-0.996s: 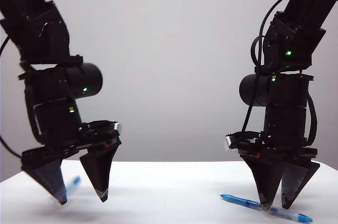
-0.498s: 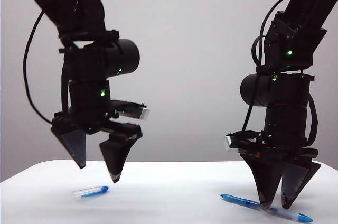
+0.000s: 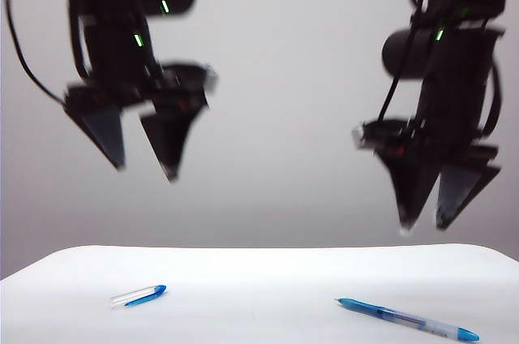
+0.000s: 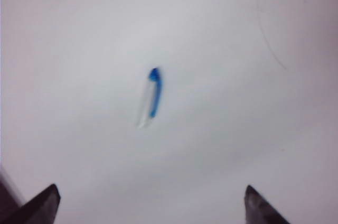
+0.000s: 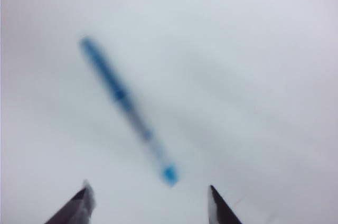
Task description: Pick up the pen and remove the cap.
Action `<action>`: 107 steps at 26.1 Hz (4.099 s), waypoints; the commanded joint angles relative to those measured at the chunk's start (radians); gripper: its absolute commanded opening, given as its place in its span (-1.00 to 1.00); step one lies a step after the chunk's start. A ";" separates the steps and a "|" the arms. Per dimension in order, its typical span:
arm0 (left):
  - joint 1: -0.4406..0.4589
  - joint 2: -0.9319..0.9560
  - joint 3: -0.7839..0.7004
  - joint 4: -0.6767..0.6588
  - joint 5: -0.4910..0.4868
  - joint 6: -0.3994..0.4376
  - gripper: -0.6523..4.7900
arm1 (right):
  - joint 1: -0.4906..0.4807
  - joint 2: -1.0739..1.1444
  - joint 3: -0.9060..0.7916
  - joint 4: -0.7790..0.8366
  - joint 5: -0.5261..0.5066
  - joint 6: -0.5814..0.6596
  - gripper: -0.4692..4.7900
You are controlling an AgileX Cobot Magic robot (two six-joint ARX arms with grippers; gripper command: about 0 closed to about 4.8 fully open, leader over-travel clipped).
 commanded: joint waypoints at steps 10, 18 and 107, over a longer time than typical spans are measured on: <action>0.284 -0.653 -0.094 -0.023 0.024 0.001 0.92 | -0.077 -0.659 0.006 0.212 -0.087 0.137 0.01; 0.697 -1.006 -0.406 0.126 0.362 0.020 0.79 | -0.098 -0.977 -0.108 0.360 -0.099 0.145 -0.08; 0.398 -1.652 -1.297 0.638 0.121 -0.140 -0.76 | -0.098 -1.786 -1.263 0.663 0.296 0.292 -0.82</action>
